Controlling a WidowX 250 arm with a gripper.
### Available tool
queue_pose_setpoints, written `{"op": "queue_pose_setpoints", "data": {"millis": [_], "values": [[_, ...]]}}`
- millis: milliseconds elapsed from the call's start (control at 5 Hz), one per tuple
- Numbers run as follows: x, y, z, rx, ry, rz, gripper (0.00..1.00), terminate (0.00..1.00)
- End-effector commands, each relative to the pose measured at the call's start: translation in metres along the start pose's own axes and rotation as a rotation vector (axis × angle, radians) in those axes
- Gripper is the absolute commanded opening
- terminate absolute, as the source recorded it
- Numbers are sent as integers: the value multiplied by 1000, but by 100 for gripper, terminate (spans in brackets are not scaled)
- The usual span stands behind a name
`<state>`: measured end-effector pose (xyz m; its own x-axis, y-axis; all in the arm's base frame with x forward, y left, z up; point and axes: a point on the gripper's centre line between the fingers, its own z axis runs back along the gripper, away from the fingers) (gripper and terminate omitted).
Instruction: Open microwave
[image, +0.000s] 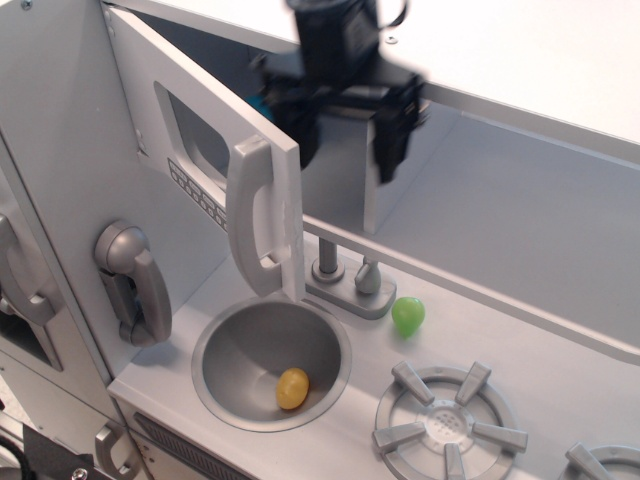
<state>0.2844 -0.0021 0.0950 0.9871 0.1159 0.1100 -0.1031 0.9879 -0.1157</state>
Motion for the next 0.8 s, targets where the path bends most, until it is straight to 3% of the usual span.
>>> {"op": "queue_pose_setpoints", "data": {"millis": [0, 400, 600], "values": [[-29, 47, 16, 84, -68, -18, 100, 0], [-67, 101, 25, 130, -65, -44, 100, 0], [-77, 103, 28, 109, -63, -62, 100, 0]]}}
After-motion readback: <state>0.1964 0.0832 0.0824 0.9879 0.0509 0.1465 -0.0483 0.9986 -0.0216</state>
